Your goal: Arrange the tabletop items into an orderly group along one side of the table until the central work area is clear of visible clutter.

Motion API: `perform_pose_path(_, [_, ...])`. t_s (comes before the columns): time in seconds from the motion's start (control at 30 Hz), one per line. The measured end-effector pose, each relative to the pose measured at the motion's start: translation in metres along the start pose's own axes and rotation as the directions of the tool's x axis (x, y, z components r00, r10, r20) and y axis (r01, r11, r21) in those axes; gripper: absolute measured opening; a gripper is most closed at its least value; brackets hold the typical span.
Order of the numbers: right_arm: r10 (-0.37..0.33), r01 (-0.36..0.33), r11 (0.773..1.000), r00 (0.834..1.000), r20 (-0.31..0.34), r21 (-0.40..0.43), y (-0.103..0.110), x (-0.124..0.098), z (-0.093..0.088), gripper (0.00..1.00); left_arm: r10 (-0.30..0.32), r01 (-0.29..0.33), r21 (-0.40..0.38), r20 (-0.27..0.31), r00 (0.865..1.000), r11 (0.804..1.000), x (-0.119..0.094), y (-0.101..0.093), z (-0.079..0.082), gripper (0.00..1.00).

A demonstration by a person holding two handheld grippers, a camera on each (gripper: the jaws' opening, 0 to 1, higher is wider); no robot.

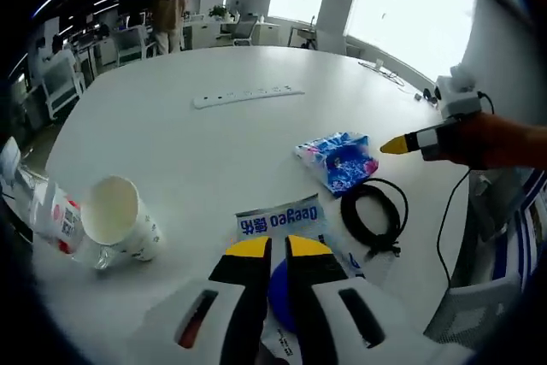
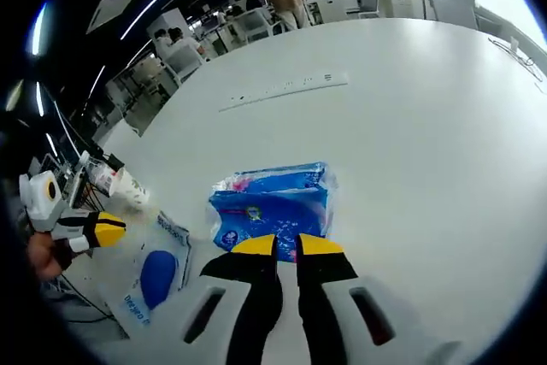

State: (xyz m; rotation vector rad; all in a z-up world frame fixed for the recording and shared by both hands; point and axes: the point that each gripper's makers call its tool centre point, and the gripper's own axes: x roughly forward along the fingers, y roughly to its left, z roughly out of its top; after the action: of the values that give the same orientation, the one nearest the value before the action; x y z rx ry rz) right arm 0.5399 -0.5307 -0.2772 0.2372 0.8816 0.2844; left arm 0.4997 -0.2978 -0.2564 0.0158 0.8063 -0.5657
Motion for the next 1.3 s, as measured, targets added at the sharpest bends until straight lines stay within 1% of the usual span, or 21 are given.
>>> perform_pose_path(0.03, [0.003,-0.003,1.0,1.0,-0.002,-0.005,0.003,0.0,-0.001,0.06,0.003,-0.003,-0.009,0.001,1.0,1.0,-0.002,0.001,-0.001,0.04])
perform_pose_path(0.07, [0.007,-0.007,1.0,1.0,-0.003,-0.007,0.006,0.0,-0.002,0.05,0.01,-0.009,-0.039,0.007,1.0,0.999,-0.005,0.003,-0.004,0.04])
perform_pose_path(0.13, [0.019,-0.02,1.0,1.0,-0.011,-0.017,0.013,-0.001,-0.006,0.06,0.016,-0.015,-0.072,0.015,1.0,0.997,-0.01,0.007,-0.008,0.04])
perform_pose_path(0.4, [0.049,-0.051,0.997,0.998,-0.033,-0.055,0.031,0.003,-0.011,0.05,0.049,-0.047,-0.106,0.014,0.999,0.993,-0.033,0.013,-0.028,0.03])
perform_pose_path(0.63, [0.068,-0.07,0.995,0.997,-0.036,-0.074,0.043,0.005,-0.011,0.05,0.065,-0.064,-0.118,0.007,0.998,0.991,-0.047,0.016,-0.044,0.03])
perform_pose_path(1.07, [0.088,-0.094,0.99,0.995,-0.057,-0.109,0.064,0.008,-0.019,0.04,0.063,-0.062,-0.144,0.007,0.998,0.988,-0.067,0.015,-0.063,0.03])
perform_pose_path(1.23, [0.096,-0.103,0.986,0.993,-0.065,-0.129,0.071,0.008,-0.022,0.04,0.063,-0.061,-0.151,0.003,0.998,0.987,-0.074,0.013,-0.072,0.03])
perform_pose_path(1.3, [0.101,-0.109,0.985,0.993,-0.068,-0.135,0.074,0.008,-0.025,0.04,0.064,-0.062,-0.171,0.005,0.998,0.983,-0.078,0.012,-0.078,0.03])
